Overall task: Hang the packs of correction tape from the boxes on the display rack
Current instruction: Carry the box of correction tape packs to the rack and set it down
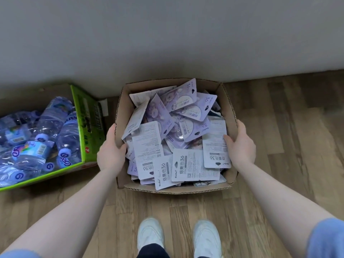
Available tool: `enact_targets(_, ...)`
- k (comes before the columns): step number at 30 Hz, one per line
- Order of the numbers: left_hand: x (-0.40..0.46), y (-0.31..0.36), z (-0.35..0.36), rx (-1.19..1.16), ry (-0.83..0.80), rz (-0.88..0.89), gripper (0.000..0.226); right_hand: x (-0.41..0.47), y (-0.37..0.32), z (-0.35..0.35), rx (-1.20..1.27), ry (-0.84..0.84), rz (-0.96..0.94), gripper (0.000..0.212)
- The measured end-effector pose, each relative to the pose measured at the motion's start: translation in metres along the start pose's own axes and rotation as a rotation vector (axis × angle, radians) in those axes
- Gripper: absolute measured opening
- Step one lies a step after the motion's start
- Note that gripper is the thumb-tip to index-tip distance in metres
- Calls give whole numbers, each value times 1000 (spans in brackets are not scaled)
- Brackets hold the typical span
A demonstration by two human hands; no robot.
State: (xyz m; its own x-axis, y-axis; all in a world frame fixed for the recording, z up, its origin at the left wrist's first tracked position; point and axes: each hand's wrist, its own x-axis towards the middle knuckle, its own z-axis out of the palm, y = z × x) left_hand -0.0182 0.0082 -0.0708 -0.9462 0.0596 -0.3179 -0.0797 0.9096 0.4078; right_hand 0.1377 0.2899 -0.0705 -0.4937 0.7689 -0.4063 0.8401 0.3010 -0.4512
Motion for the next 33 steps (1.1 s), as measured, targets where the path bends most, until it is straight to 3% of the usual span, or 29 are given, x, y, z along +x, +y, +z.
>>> enact_targets(7, 1, 4, -5, -17, 30, 47, 56, 1, -2, -2, -41, 36, -21, 35)
enact_targets(15, -16, 27, -47, -11, -9, 97, 53, -32, -7, -42, -28, 78, 4, 32)
enact_targets(33, -138, 182, -317, -169, -53, 209, 48, -198, -113, -332, 81, 298, 38, 29)
